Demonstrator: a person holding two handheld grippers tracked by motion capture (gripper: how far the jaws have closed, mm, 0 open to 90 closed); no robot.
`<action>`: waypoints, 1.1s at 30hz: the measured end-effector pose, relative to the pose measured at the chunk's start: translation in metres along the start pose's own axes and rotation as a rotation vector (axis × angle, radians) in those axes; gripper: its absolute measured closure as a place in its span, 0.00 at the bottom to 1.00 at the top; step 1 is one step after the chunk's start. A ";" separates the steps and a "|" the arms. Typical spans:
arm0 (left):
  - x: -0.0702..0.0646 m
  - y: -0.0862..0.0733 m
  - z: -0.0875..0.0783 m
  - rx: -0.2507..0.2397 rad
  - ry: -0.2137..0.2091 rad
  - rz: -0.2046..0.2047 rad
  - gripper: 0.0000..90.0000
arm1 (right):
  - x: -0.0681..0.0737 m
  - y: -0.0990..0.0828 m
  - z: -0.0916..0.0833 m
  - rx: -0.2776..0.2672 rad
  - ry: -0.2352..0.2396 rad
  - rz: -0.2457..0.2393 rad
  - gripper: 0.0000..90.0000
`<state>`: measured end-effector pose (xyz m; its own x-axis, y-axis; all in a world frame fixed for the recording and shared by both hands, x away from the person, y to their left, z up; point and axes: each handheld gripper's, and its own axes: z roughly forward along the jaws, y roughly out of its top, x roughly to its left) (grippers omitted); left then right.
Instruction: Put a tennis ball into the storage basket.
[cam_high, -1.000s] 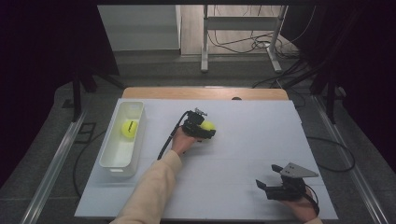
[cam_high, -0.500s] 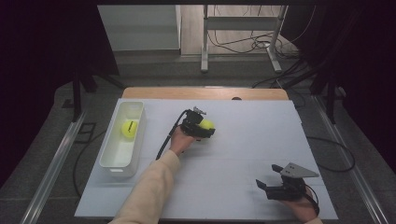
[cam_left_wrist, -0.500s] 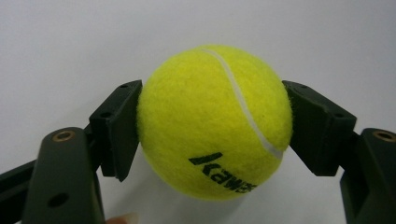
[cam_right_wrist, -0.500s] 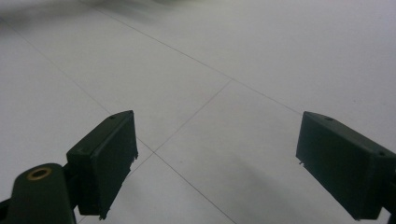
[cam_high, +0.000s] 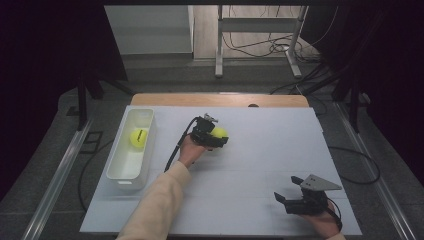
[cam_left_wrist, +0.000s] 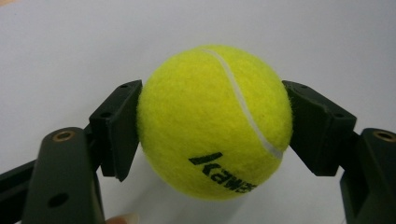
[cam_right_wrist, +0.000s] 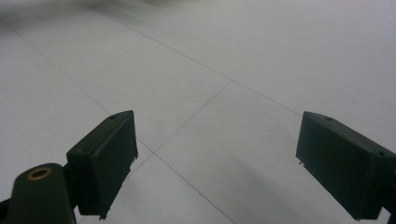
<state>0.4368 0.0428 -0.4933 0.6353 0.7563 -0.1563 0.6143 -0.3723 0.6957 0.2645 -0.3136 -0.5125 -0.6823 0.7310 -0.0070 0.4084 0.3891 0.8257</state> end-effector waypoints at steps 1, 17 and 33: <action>0.000 0.000 -0.001 -0.002 0.000 0.002 0.29 | 0.000 0.000 0.000 0.000 0.000 0.000 0.14; -0.006 -0.004 -0.024 -0.049 -0.013 0.022 0.29 | 0.000 0.000 0.000 0.000 0.003 0.001 0.14; -0.011 -0.004 -0.042 -0.084 -0.028 0.037 0.29 | 0.000 0.000 0.000 0.004 0.000 -0.003 0.14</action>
<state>0.4076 0.0586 -0.4647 0.6706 0.7269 -0.1480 0.5495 -0.3528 0.7573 0.2644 -0.3131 -0.5128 -0.6833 0.7301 -0.0097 0.4090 0.3937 0.8233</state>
